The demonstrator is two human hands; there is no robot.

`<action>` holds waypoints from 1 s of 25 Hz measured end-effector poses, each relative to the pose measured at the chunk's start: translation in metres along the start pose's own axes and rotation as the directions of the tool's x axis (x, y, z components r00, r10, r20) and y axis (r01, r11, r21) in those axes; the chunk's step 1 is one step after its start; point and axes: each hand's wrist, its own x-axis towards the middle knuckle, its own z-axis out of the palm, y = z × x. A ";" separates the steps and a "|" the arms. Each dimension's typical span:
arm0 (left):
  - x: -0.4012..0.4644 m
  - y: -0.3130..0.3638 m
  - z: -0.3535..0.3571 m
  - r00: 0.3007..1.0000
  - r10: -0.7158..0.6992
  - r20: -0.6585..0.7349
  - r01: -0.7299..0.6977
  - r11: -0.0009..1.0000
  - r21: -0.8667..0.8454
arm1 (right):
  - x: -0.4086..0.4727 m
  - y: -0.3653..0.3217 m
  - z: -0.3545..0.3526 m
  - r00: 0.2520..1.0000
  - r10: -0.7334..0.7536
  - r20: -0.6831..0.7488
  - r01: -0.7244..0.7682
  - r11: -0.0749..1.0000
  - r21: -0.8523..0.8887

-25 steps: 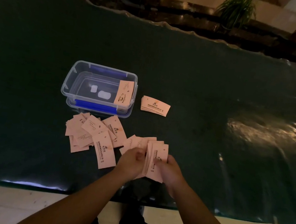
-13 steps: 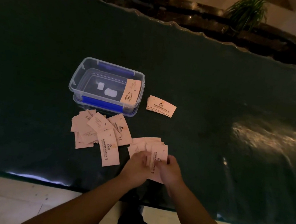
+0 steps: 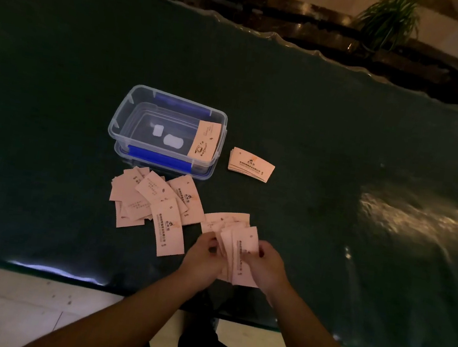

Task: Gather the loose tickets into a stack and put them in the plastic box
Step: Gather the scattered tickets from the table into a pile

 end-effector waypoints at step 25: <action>0.031 0.024 -0.055 0.885 0.465 0.003 -0.229 0.429 0.874 | 0.033 -0.067 0.003 0.960 -0.187 0.207 0.275 0.760 -0.589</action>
